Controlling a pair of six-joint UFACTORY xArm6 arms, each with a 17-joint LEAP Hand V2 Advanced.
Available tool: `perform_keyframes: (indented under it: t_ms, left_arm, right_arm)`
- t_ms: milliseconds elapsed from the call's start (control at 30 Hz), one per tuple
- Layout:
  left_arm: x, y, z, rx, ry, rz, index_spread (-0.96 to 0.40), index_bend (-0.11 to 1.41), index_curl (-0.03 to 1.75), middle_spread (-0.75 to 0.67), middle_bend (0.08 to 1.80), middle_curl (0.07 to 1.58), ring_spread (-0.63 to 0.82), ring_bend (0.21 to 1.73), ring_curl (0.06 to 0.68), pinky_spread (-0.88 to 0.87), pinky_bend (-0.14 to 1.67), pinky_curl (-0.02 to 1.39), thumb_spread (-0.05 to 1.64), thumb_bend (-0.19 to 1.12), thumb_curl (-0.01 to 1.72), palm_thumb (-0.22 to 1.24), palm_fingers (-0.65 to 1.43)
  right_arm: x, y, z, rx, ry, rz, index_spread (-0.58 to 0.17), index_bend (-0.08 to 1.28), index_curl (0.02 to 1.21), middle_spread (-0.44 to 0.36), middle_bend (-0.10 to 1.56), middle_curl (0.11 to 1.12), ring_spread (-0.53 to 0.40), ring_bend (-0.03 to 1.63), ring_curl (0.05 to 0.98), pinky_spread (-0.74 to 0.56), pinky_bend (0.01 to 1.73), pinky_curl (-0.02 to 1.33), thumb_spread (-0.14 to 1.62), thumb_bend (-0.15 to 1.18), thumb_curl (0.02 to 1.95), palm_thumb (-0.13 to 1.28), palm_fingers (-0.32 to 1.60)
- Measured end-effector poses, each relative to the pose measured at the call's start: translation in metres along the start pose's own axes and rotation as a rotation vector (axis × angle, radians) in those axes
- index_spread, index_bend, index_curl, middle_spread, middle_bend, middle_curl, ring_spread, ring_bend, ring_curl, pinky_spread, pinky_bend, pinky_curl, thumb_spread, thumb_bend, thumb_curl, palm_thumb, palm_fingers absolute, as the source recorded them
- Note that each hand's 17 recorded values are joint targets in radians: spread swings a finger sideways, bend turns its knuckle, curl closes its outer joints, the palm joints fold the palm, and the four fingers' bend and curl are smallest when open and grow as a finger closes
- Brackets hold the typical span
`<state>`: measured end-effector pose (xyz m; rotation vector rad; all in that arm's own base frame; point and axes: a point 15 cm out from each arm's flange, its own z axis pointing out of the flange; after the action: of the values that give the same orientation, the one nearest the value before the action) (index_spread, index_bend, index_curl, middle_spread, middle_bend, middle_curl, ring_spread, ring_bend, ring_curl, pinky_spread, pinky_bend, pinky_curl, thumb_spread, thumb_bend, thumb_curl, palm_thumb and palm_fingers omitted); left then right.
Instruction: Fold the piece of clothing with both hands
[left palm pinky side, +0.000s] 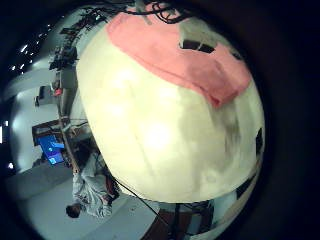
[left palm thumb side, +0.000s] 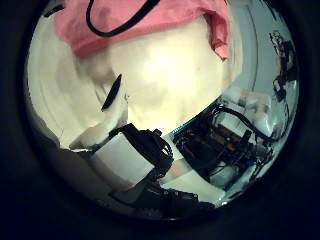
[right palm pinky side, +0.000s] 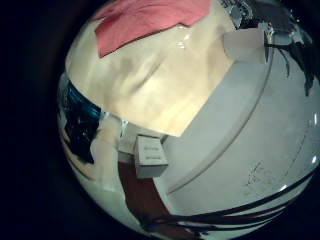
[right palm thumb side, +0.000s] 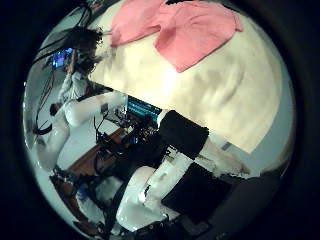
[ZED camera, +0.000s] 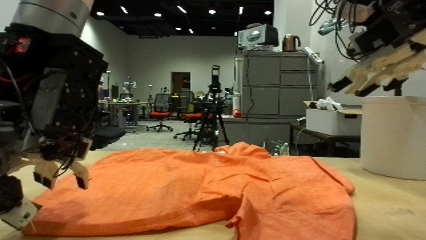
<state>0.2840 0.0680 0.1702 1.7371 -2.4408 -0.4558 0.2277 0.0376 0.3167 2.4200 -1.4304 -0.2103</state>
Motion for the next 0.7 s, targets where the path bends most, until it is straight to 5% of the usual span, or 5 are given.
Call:
perform_keyframes:
  t_ms: [333, 700]
  left_arm:
    - [0.002, -0.016, 0.009, -0.037, 0.006, 0.002, -0.05, 0.16, 0.36, -0.06, 0.21, 0.37, 0.11, 0.52, 0.214, 0.05, 0.42, 0.31, 1.02, -0.03, 0.36, 0.55, 0.22]
    - [-0.018, -0.017, 0.019, -0.063, -0.118, -0.042, -0.04, 0.16, 0.33, -0.01, 0.18, 0.37, 0.12, 0.56, 0.228, 0.04, 0.46, 0.32, 1.02, -0.02, 0.35, 0.55, 0.2]
  right_arm:
    - [0.002, -0.003, 0.002, -0.009, 0.0, 0.0, -0.447, 0.19, 0.34, -0.084, 0.27, 0.39, 0.046, 0.41, 0.171, 0.33, 0.2, 0.21, 1.22, -0.01, 0.26, 0.47, 0.49]
    - [0.001, -0.002, 0.002, -0.005, 0.002, -0.003, -0.428, 0.18, 0.35, -0.054, 0.26, 0.39, 0.079, 0.39, 0.168, 0.33, 0.2, 0.22, 1.24, -0.01, 0.25, 0.5, 0.48]
